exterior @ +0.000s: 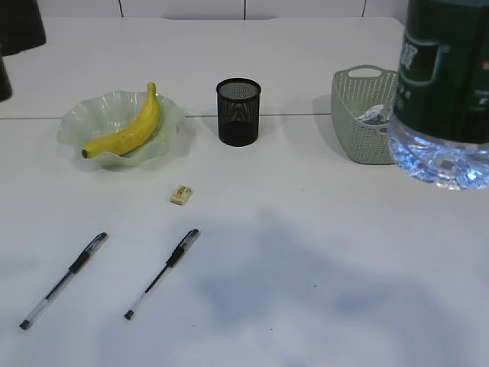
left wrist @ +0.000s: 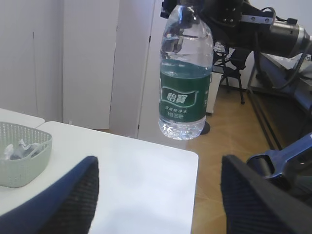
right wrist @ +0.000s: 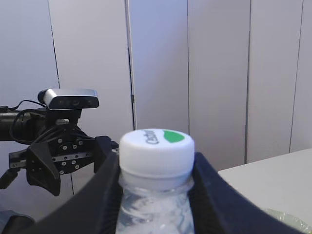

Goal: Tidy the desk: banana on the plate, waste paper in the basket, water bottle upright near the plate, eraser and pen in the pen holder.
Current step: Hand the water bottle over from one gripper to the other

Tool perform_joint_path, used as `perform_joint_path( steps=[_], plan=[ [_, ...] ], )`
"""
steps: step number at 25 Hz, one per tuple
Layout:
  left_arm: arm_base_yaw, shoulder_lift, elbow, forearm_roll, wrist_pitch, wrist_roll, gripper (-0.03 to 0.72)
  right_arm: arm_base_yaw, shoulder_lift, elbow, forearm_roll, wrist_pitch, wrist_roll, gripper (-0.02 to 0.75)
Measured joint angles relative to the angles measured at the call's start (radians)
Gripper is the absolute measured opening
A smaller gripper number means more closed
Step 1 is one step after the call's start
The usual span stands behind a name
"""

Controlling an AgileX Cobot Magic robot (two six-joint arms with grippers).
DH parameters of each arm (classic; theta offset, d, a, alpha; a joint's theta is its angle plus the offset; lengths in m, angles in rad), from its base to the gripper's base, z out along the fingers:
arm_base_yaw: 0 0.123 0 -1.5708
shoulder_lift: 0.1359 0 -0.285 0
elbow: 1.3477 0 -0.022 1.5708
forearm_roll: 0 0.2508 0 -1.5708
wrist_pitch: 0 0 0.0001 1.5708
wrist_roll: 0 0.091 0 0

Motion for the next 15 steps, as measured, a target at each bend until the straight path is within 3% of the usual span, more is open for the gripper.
perform_joint_path(
  steps=[9, 12, 15],
  plan=[
    [0.0, 0.047, 0.0, -0.014, 0.0, 0.041, 0.56, 0.009, 0.071, 0.0, 0.002, -0.008, -0.01, 0.255],
    [0.0, 0.091, 0.0, -0.033, 0.0, 0.068, 0.56, 0.053, 0.094, 0.0, 0.002, -0.045, -0.038, 0.255],
    [-0.041, 0.127, 0.0, -0.044, -0.008, 0.097, 0.56, 0.131, 0.12, 0.0, 0.002, -0.098, -0.068, 0.255]
  ],
)
